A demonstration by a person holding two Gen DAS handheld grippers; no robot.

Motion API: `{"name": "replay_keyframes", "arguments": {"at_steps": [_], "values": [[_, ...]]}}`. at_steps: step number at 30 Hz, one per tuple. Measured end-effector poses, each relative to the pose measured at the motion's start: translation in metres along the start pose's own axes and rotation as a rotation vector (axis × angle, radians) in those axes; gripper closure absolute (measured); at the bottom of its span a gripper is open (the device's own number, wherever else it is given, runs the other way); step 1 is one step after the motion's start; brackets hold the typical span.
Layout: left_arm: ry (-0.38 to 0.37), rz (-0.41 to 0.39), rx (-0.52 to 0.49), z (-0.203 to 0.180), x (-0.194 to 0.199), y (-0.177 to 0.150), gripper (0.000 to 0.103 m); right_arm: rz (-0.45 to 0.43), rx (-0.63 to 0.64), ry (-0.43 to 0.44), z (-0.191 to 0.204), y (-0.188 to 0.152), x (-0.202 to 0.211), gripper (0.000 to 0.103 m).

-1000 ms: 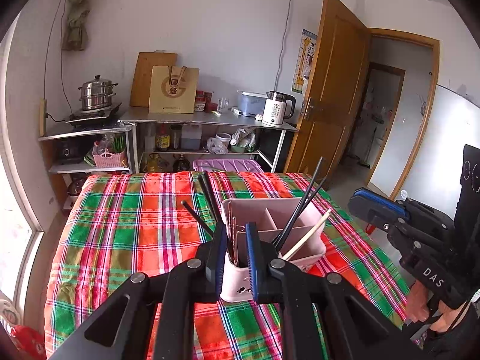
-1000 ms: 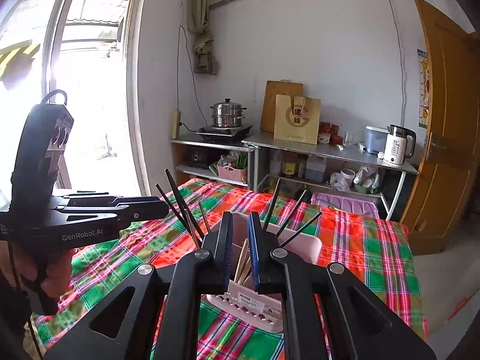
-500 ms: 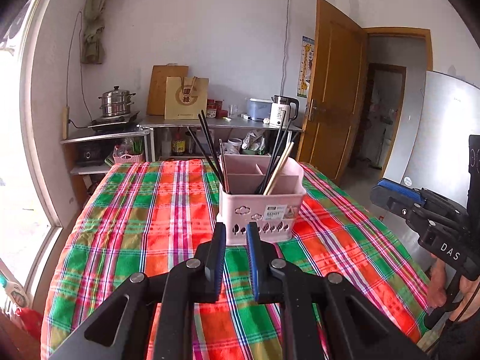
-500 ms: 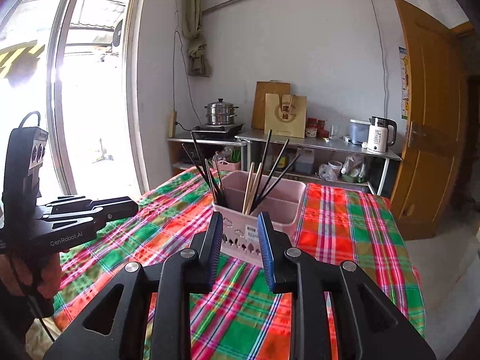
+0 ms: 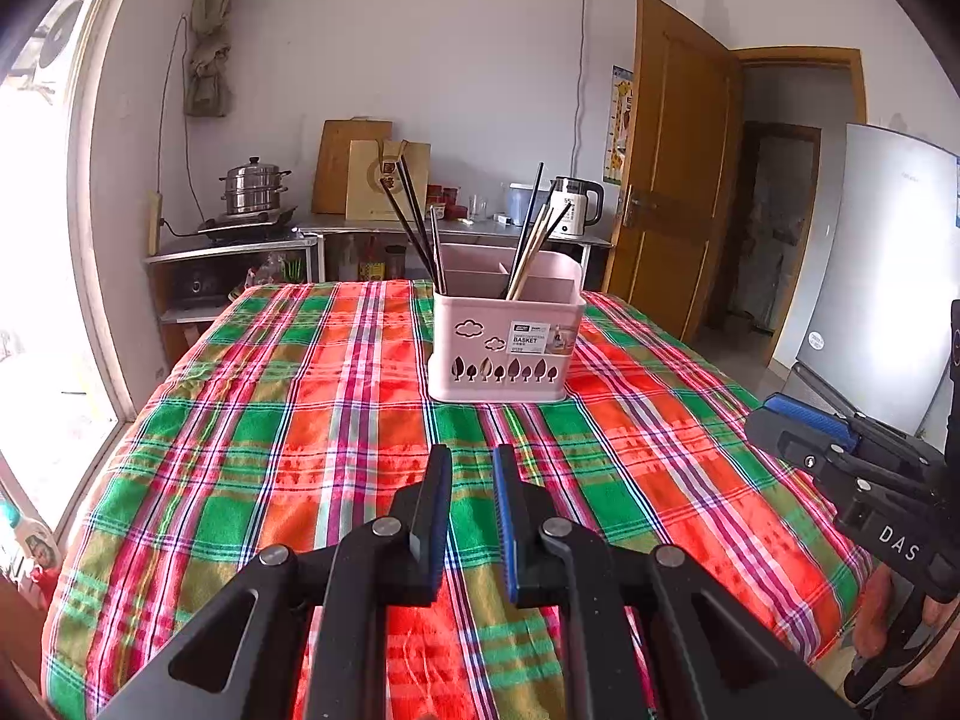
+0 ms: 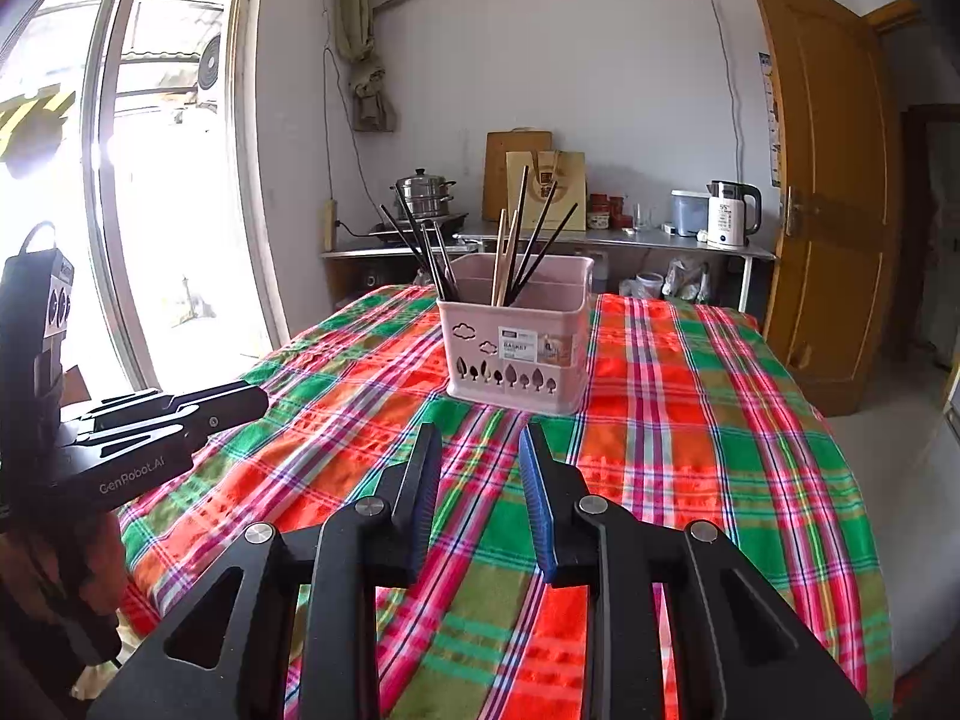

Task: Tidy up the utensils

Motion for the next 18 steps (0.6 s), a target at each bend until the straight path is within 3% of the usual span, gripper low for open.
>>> {"name": "replay_keyframes", "arguments": {"at_steps": [18], "values": [[-0.008,0.014,-0.009,-0.005,0.006,-0.025,0.090,-0.022,-0.002,-0.027,0.009,-0.020,0.012,0.075]]}}
Point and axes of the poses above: each gripper's, at about its wrist camera, not at the fingertips, and x roughly against the way its jaws point, z to its left, y to its top, the point moved 5 cm from there along -x, roughly the way its jaws point, and after that the axes turned 13 degrees about y, right-handed, at the moved point
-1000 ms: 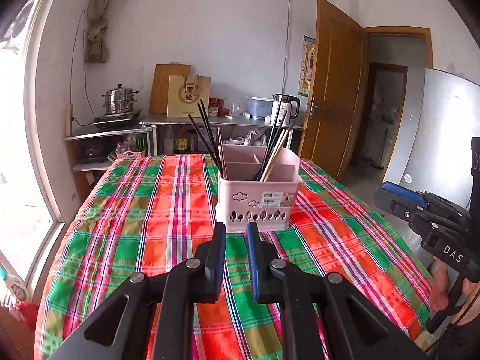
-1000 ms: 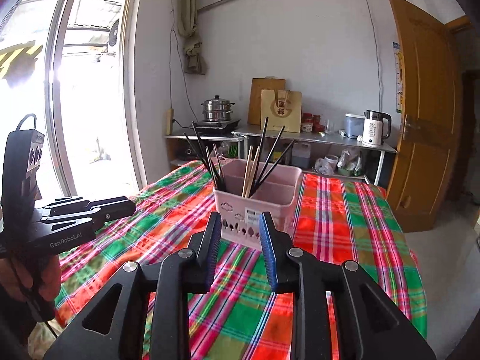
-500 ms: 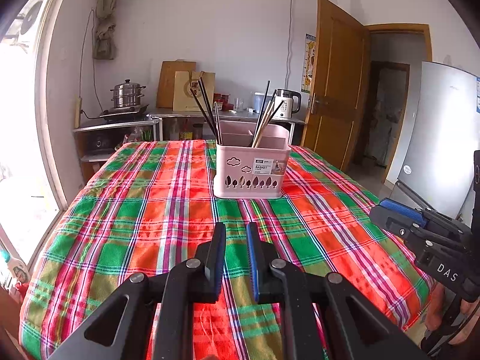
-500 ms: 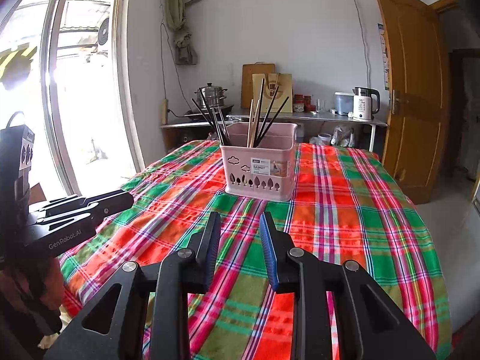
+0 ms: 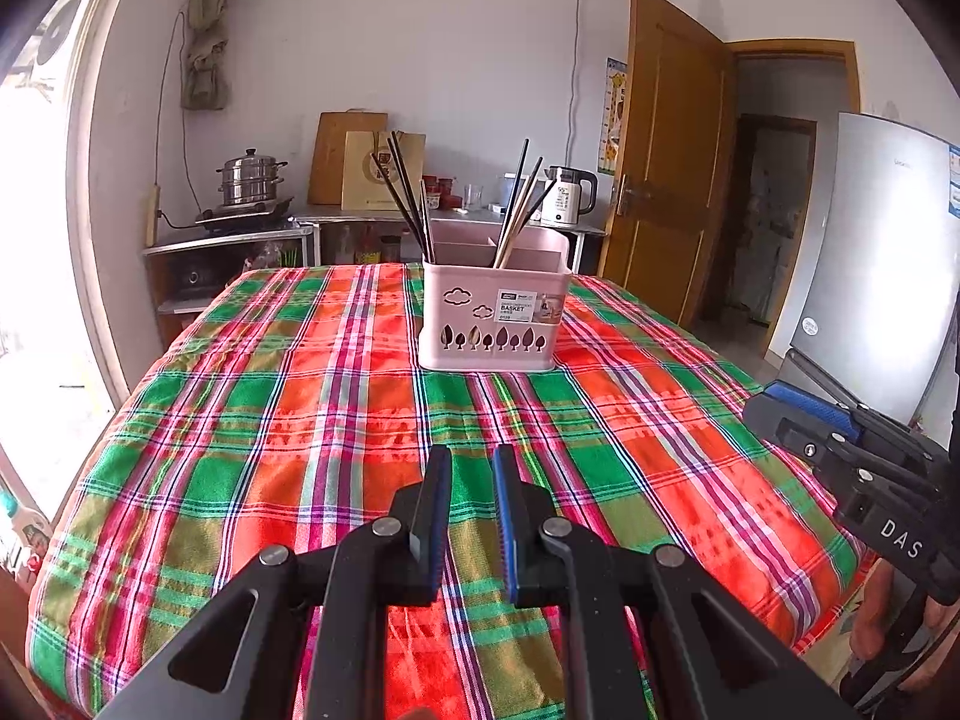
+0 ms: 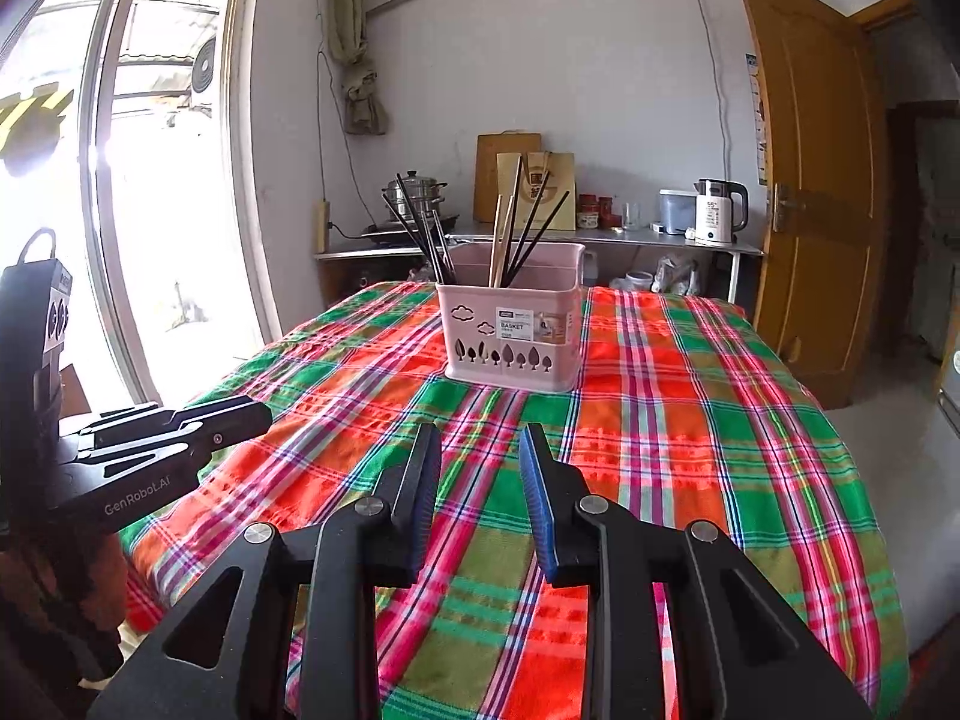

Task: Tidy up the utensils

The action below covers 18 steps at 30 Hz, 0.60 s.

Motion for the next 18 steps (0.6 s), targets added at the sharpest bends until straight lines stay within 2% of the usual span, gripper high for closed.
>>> {"name": "replay_keyframes", "arguments": {"at_steps": [18], "values": [[-0.001,-0.010,-0.011,-0.0048,0.0034,-0.0023,0.090,-0.003,0.002,0.004,0.0018,-0.0015,-0.0012,0.075]]}}
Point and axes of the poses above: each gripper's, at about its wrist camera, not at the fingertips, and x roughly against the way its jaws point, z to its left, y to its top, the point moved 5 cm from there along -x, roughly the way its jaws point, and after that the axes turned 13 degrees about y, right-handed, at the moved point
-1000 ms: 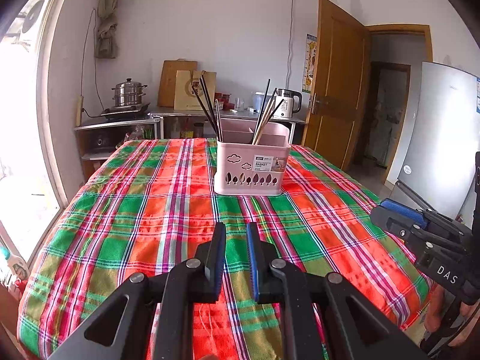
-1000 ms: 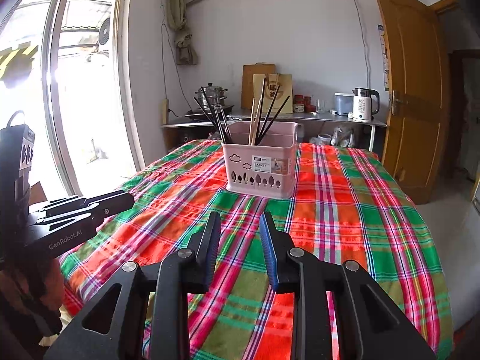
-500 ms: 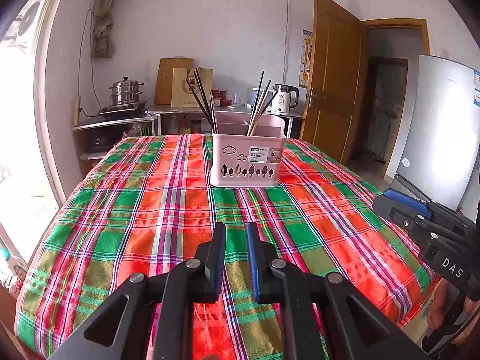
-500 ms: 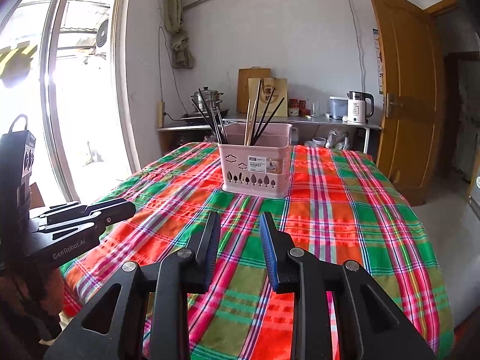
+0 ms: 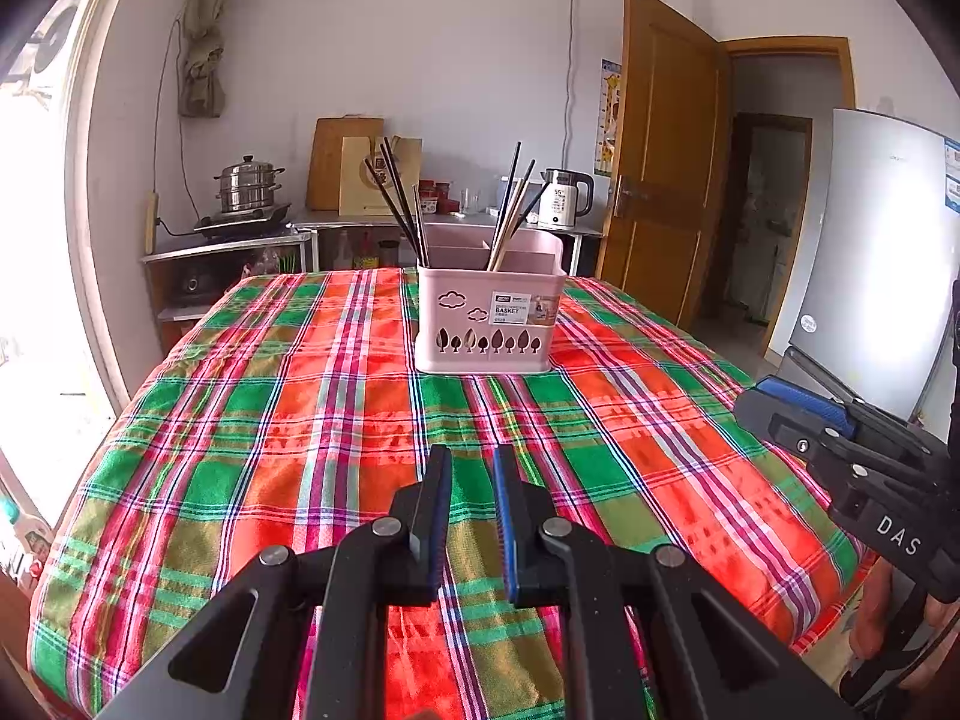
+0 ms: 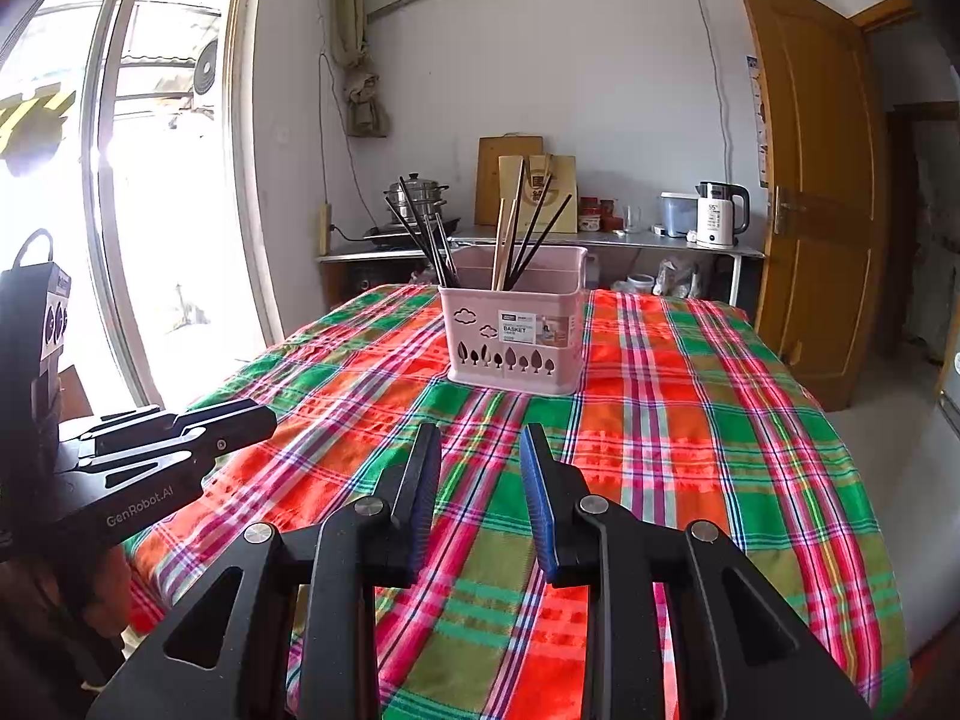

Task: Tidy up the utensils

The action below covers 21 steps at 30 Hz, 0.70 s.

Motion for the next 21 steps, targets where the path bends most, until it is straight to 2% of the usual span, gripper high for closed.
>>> {"name": "replay_keyframes", "arguments": {"at_steps": [21], "values": [[-0.005,-0.006,-0.011,-0.0044,0.0029,0.0002,0.090,0.006,-0.004,0.006,0.0005,-0.0004,-0.0013,0.075]]}}
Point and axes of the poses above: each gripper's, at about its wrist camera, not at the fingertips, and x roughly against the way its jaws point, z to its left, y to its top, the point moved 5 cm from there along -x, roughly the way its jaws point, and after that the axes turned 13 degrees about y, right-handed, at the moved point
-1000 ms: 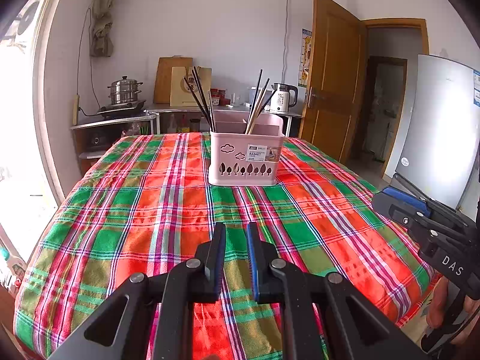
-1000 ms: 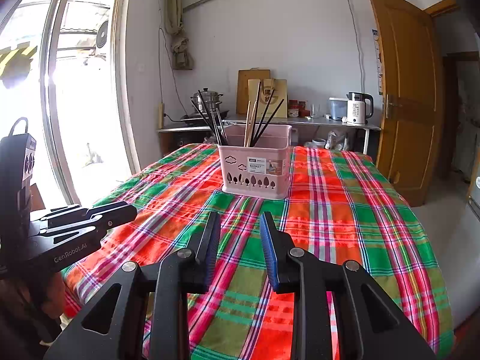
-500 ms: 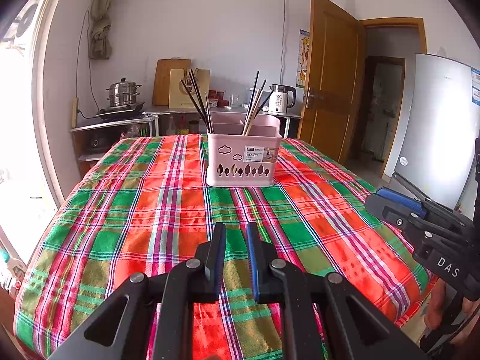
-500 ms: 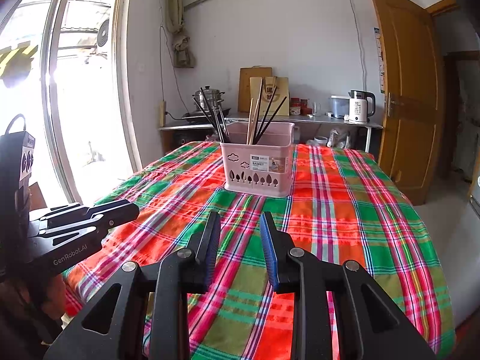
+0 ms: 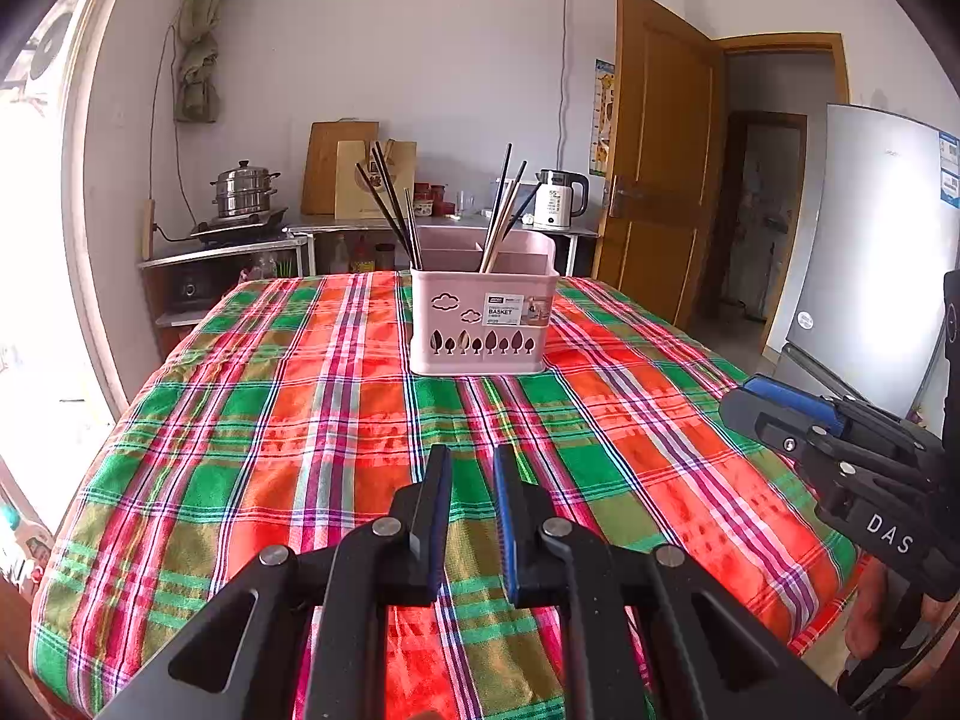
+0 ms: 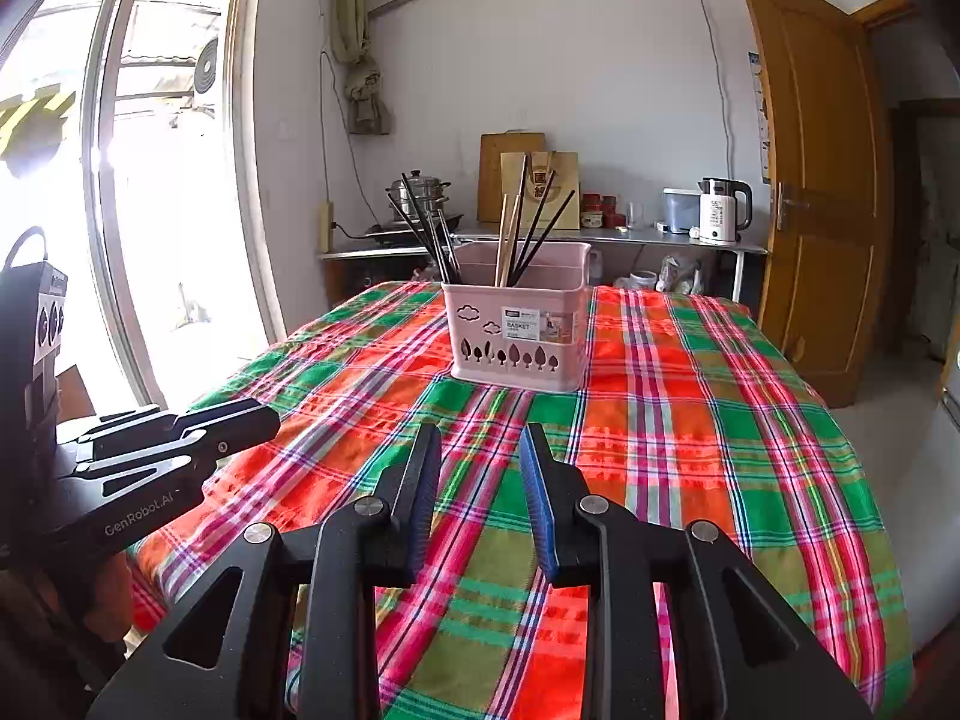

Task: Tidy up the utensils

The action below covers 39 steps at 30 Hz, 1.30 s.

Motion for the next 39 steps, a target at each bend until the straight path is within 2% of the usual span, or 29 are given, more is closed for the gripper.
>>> {"name": "replay_keyframes", "arguments": {"at_steps": [39], "values": [[0.025,-0.008,0.005,0.0004,-0.0012,-0.0029,0.090,0.013,0.010,-0.002,0.0011,0.0008,-0.0014,0.075]]}}
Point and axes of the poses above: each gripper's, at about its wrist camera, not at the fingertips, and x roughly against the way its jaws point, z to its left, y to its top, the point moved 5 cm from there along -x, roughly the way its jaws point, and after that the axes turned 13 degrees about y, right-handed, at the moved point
